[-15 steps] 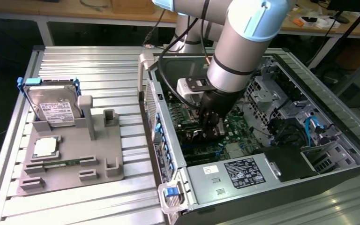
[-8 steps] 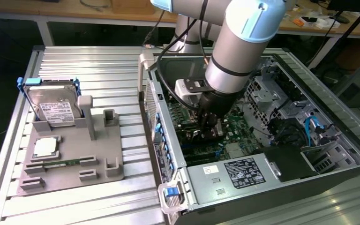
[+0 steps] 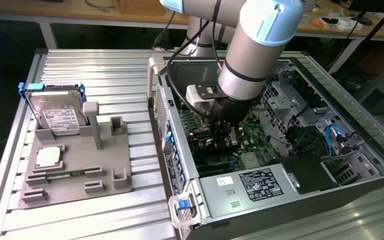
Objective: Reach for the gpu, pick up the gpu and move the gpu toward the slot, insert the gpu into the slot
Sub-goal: 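Insert the gpu into the slot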
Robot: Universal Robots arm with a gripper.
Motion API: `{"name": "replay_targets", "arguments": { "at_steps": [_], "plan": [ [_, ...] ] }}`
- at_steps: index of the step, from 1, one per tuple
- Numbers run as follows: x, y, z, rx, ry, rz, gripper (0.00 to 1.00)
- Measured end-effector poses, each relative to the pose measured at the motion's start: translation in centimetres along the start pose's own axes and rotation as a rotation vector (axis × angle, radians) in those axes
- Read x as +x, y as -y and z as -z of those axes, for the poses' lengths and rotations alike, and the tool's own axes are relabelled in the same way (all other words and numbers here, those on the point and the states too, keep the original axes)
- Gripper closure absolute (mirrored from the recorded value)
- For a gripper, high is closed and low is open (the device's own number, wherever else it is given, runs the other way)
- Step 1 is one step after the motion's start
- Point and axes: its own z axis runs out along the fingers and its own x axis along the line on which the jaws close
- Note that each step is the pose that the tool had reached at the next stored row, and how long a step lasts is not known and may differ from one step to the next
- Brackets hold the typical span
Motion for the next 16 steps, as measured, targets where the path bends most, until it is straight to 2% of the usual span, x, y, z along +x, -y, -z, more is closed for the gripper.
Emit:
{"name": "replay_targets", "arguments": {
  "at_steps": [16],
  "plan": [
    [0.0, -0.25, -0.17, 0.0001, 0.0, 0.0, 0.73]
  ]
}}
